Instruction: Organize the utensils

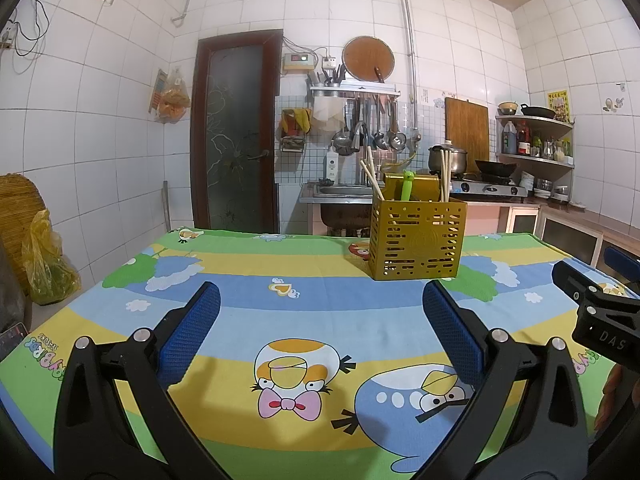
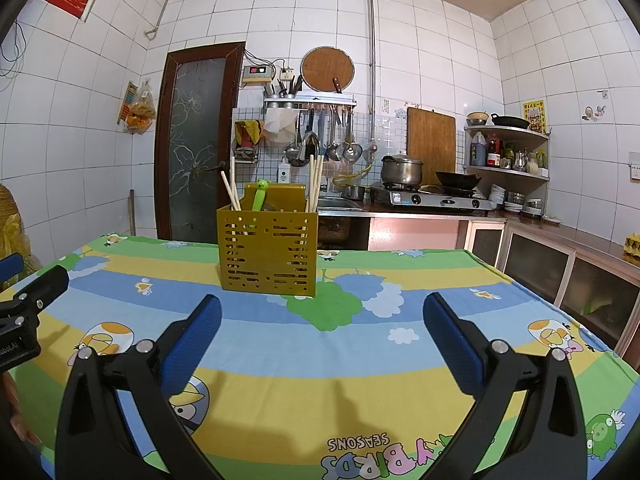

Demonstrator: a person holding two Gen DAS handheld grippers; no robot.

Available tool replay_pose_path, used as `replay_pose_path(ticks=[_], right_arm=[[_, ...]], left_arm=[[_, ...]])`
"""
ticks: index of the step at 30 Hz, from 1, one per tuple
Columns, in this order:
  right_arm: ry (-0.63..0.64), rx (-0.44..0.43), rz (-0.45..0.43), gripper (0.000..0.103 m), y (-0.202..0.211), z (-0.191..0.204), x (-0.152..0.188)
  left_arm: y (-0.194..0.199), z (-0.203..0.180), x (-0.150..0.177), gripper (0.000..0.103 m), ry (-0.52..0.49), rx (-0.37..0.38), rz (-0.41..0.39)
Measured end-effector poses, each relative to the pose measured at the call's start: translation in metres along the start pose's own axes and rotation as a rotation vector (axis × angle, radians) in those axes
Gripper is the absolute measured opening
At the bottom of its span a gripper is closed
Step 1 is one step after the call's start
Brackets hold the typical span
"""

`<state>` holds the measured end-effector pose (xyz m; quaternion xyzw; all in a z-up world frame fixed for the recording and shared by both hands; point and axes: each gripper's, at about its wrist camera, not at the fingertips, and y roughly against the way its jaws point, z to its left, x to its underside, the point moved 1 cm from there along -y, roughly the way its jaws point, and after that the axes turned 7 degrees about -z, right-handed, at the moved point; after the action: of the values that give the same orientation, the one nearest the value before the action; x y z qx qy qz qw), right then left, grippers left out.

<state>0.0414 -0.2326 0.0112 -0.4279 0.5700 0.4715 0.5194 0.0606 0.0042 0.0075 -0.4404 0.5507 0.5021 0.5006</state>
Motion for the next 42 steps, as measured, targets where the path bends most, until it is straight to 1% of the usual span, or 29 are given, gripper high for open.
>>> replay_pose_path(ticks=[42], right_arm=[[0.001, -0.001, 0.001, 0.099, 0.0002, -0.0016, -0.0005]], left_arm=[[0.0035, -0.0032, -0.0029, 0.098, 0.002, -0.002, -0.010]])
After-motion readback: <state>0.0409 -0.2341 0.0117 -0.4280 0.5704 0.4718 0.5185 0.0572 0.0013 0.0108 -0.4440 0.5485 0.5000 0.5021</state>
